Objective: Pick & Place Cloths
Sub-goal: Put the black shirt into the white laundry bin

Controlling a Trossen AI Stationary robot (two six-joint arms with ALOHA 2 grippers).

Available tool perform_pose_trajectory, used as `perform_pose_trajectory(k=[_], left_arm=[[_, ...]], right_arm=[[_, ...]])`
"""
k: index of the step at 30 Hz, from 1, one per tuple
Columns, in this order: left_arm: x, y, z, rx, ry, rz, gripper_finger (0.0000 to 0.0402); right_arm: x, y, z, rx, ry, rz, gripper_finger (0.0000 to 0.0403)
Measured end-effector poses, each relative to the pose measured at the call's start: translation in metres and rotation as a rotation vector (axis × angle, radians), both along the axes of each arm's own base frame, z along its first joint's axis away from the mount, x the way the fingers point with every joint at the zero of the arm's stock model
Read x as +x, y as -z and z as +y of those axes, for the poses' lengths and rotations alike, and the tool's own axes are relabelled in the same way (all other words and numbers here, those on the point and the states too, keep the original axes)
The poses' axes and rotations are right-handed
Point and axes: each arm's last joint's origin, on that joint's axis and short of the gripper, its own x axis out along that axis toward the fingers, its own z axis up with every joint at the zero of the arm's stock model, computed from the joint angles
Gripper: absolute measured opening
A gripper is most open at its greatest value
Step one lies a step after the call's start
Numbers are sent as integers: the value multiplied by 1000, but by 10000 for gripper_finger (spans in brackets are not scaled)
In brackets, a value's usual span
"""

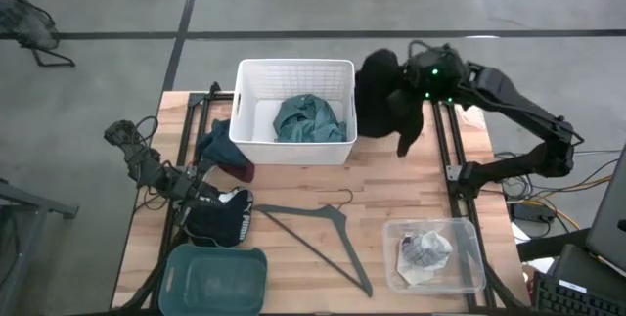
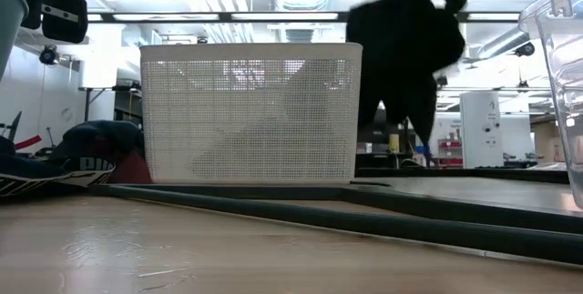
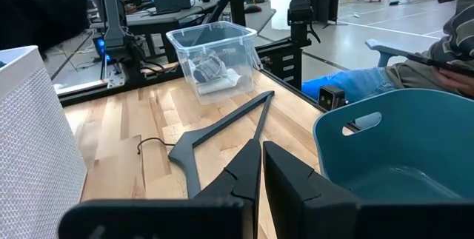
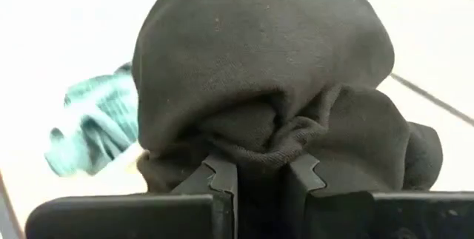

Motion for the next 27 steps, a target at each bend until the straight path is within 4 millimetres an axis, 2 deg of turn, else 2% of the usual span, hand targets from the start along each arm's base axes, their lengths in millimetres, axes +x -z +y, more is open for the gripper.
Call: perform_pose_trajectory(k=[6,12,22,25,27], left_arm=[[0,0,0,0,0,0,23],[0,0,0,0,0,0,23],[0,0,0,0,0,0,23],[0,0,0,0,0,0,23],[0,0,0,0,0,0,23]], right_arm=[[10,-47,2,-113,-23,-141,41],[39,-80,0,-191,-82,-234,41],[112,-119,2,-312,-246,-401,41],[134,-120,1,-298,-287,-443,41],[146,-112,1,-286,-303,-440,41]])
